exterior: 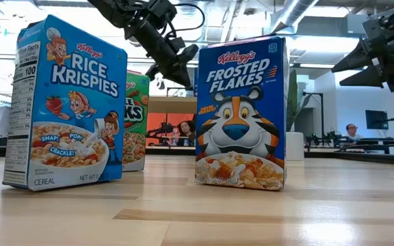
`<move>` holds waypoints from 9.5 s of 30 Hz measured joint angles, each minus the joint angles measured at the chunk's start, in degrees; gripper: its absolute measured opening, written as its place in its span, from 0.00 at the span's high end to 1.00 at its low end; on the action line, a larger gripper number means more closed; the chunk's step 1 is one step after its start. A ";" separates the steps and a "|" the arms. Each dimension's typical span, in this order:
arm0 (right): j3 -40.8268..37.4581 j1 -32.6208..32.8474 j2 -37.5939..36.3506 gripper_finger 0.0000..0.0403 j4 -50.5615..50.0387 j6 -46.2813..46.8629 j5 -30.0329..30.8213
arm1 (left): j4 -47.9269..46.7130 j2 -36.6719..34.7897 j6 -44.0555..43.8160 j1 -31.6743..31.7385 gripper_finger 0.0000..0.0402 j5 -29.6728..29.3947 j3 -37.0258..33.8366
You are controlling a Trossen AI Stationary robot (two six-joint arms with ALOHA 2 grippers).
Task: Stack cereal on shelf
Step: Put the top blue cereal box on the shelf, then put the bottom blue cereal box on the shelf aligned with the other blue cereal box
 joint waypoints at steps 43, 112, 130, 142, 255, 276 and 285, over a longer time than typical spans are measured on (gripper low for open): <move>-0.02 0.01 0.00 0.29 -0.01 0.20 0.02 | 23.07 6.95 -9.22 0.95 1.00 1.12 -4.16; -0.02 0.00 -0.01 0.29 0.03 0.22 -0.15 | -32.03 -18.03 -77.70 -75.61 0.48 17.75 -4.07; -0.02 0.01 -0.01 0.29 0.03 0.23 -0.11 | -37.51 -9.62 -80.84 -80.02 0.48 8.25 -4.07; -0.02 0.01 0.00 0.29 0.03 0.24 -0.07 | -36.63 -11.48 -85.52 -79.68 0.48 15.57 -4.07; -0.04 0.01 -0.01 0.29 0.03 0.26 1.27 | -76.31 18.24 -110.56 -88.94 0.23 -12.18 26.51; -0.04 0.00 -0.01 0.29 -0.01 0.70 1.22 | -79.41 19.41 -109.85 -88.91 0.23 -12.61 26.96; -0.04 0.01 0.00 0.29 -0.04 0.70 1.22 | -78.48 19.45 -109.57 -89.13 0.23 -12.34 25.59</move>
